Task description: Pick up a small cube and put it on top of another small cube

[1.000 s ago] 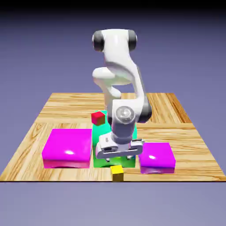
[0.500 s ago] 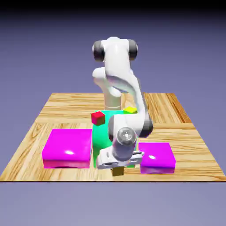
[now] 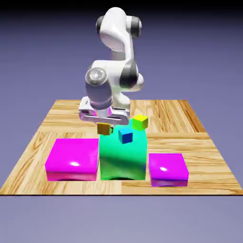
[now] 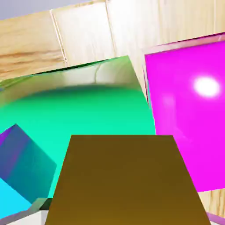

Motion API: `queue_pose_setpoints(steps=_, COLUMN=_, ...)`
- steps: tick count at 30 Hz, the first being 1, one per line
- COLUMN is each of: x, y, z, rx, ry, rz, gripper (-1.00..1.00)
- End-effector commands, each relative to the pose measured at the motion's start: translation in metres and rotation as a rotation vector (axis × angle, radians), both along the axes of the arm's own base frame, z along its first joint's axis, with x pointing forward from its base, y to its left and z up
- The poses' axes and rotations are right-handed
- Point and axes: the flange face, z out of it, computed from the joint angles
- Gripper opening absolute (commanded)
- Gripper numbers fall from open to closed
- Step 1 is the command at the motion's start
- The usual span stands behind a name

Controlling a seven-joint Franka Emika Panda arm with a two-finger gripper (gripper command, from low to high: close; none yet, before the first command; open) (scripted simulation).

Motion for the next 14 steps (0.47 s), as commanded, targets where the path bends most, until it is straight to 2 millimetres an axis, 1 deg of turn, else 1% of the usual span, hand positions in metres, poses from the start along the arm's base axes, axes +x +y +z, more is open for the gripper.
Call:
queue_pose_setpoints(steps=1, x=-0.01, y=-0.003, z=0.011, rx=0.003, ry=0.0, rz=-0.019, gripper=-1.0)
queue_pose_setpoints(steps=3, x=-0.032, y=-0.01, z=0.031, rx=0.016, ry=-0.002, rz=-0.067, gripper=-1.0)
queue_pose_setpoints(steps=5, x=-0.034, y=-0.011, z=0.032, rx=0.017, ry=-0.002, rz=-0.071, gripper=-1.0)
queue_pose_setpoints(steps=10, x=-0.055, y=-0.004, z=-0.03, rx=0.017, ry=-0.002, rz=-0.071, gripper=-1.0)
queue_pose_setpoints(steps=11, x=-0.055, y=-0.003, z=-0.032, rx=0.017, ry=-0.002, rz=-0.071, gripper=-1.0)
queue_pose_setpoints(steps=12, x=-0.055, y=-0.003, z=-0.032, rx=0.017, ry=-0.002, rz=-0.071, gripper=1.0)
queue_pose_setpoints(steps=13, x=-0.055, y=-0.003, z=-0.032, rx=0.017, ry=-0.002, rz=-0.071, gripper=1.0)
queue_pose_setpoints(steps=14, x=-0.05, y=-0.005, z=-0.02, rx=0.017, ry=-0.002, rz=-0.071, gripper=1.0)
